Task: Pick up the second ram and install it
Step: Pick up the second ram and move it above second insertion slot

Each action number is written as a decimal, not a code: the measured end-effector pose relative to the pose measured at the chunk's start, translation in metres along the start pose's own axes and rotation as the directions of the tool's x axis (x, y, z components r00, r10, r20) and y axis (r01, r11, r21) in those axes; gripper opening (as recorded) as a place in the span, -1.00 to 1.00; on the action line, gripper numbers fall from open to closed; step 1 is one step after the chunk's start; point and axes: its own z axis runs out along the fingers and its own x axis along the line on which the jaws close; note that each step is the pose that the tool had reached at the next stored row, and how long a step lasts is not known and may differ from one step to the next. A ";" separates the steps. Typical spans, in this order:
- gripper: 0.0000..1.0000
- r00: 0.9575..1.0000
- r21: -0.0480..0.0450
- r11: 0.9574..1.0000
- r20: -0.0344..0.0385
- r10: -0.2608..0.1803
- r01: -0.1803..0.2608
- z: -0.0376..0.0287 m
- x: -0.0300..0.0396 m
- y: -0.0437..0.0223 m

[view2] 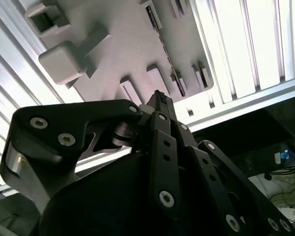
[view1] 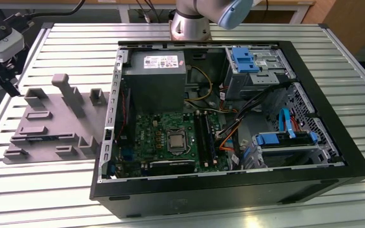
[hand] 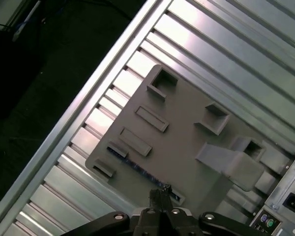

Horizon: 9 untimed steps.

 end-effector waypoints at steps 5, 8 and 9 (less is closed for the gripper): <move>-0.79 0.998 0.001 0.998 -0.002 -0.058 0.058 0.0001 0.0000 -0.0001; -0.79 0.996 0.001 0.996 -0.003 -0.087 0.087 0.0001 0.0000 -0.0001; -0.79 0.995 0.001 0.995 -0.004 -0.096 0.096 0.0001 0.0000 -0.0001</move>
